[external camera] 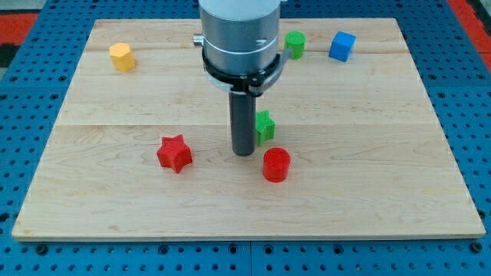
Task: Slide the red circle towards the bottom right
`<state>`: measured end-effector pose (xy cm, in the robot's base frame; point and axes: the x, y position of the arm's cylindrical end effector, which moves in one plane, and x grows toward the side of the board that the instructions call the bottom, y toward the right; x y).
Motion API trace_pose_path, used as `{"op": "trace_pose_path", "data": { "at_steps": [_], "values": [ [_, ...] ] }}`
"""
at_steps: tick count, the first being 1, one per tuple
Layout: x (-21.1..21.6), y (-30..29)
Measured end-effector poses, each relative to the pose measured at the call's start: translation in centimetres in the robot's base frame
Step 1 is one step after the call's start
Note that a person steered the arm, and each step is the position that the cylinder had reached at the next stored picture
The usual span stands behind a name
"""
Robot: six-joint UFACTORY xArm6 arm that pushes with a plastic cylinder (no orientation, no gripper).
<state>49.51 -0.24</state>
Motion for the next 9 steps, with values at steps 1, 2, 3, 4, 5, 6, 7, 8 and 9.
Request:
{"op": "trace_pose_path", "data": {
  "at_steps": [1,2,3,4,5,6,7,8,9],
  "values": [
    [1.7,0.8],
    [2.8,1.1],
    [2.8,1.7],
    [2.0,5.6],
    [1.8,7.3],
    [0.6,9.1],
    [-0.1,9.7],
    [0.3,9.7],
    [1.2,9.9]
  ]
}}
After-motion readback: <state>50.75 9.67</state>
